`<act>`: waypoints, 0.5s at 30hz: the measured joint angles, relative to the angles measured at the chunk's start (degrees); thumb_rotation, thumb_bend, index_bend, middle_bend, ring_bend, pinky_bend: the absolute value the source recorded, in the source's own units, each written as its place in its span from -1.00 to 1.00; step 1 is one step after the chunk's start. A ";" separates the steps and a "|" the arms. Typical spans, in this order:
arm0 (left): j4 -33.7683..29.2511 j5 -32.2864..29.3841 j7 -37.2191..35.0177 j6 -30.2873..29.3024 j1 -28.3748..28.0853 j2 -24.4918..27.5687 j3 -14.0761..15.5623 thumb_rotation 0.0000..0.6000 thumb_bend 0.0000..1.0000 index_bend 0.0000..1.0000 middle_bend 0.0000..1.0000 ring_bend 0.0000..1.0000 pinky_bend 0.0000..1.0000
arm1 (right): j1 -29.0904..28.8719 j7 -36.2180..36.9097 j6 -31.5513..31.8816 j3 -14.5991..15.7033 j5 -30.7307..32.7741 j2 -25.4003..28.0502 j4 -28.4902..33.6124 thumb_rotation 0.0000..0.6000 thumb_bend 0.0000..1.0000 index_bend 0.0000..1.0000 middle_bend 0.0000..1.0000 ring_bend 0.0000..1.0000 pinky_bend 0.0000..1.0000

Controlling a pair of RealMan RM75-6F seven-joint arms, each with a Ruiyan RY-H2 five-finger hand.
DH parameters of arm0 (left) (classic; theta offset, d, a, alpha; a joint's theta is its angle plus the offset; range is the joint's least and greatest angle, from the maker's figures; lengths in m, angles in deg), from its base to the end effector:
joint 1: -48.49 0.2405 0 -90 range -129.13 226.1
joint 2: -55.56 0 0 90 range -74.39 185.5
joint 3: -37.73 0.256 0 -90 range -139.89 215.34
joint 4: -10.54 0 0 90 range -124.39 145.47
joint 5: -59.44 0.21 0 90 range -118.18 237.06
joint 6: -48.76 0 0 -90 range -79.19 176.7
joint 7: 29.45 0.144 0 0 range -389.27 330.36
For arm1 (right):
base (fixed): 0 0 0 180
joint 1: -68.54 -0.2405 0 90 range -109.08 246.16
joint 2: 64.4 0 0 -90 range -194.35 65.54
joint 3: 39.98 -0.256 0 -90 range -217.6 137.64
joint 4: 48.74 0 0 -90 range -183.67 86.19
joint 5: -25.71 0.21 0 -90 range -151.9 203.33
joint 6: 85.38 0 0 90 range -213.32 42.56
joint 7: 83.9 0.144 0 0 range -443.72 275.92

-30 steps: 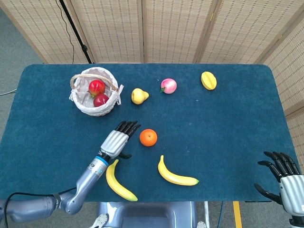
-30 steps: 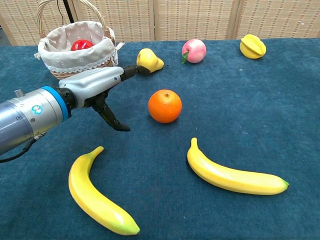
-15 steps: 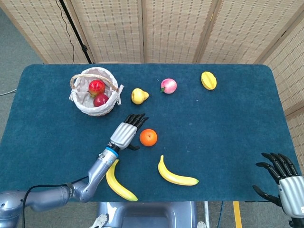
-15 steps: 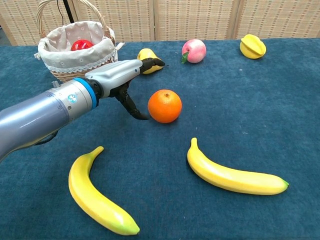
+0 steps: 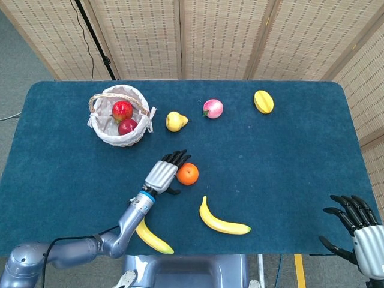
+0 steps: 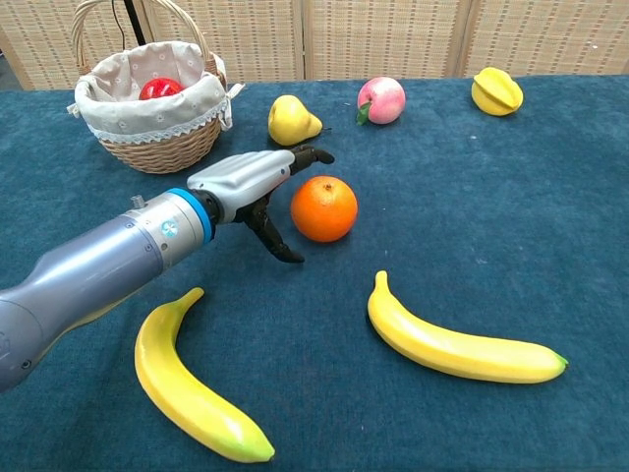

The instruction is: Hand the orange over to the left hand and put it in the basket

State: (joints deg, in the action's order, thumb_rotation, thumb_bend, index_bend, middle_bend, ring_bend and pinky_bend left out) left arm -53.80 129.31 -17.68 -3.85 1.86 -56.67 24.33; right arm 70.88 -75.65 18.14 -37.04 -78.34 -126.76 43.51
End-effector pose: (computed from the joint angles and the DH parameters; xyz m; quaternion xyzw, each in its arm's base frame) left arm -0.0919 0.3342 -0.1215 -0.7366 -0.4086 -0.4187 0.3394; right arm -0.2798 -0.1153 0.1794 0.5925 -0.3399 0.5115 0.5213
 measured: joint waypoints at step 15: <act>7.60 3.09 0.21 -8.61 0.78 -6.28 -0.06 1.00 -0.78 0.03 -0.13 -0.28 -0.16 | -0.23 4.54 0.04 1.50 -3.62 0.86 -0.11 1.00 -1.00 -0.28 -0.54 -0.59 -0.70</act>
State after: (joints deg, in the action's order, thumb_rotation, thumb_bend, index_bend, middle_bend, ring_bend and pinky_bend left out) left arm -46.19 132.40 -17.48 -12.46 2.64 -62.95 24.27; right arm 70.65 -71.11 18.18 -35.54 -81.97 -125.89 43.40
